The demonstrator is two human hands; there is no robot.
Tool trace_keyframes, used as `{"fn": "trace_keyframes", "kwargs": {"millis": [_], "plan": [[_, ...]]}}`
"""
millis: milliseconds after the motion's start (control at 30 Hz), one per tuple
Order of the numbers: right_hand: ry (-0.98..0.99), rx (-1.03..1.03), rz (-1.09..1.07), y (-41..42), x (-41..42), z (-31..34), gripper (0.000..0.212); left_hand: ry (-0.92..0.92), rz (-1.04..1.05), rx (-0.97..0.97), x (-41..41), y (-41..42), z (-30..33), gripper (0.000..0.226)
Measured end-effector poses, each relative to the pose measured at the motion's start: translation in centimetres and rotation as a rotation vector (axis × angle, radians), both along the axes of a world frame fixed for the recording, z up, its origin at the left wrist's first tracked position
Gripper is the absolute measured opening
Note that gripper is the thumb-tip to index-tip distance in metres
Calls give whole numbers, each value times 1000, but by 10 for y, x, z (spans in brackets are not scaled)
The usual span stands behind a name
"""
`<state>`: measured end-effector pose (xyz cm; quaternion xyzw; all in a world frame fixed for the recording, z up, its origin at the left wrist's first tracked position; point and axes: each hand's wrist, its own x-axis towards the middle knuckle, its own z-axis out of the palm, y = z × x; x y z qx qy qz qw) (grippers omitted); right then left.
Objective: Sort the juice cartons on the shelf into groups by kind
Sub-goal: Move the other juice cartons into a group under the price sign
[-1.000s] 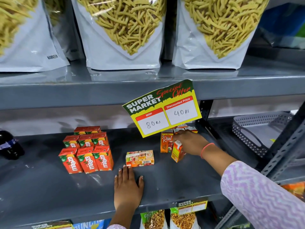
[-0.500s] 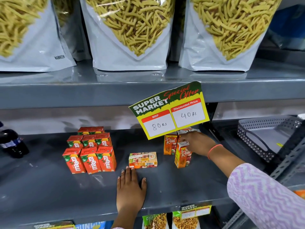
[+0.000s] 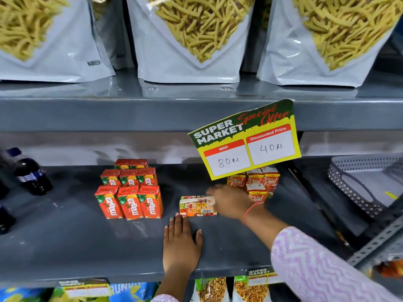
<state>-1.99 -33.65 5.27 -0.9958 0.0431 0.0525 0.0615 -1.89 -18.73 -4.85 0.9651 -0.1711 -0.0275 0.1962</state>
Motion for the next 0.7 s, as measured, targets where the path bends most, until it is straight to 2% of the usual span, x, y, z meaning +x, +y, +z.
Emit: {"fn": "trace_keyframes", "kwargs": {"millis": [100,267,500,600,700], "plan": [[113,-30,-15,11,14,-30,62,7,5,-2,1,-1,-1,65],[25,-8,-106,14,12,-39,49,3,22,-23,2,-1,-2,64],[84,56,-241,7,-44,-36,48,4,20,-90,3,2,-1,54],[165,174,-289,-6,-74,-37,46,9,12,-70,3,3,-1,53],[235,468,-360,-35,-104,-38,46,6,-15,-31,4,2,-2,53]]}}
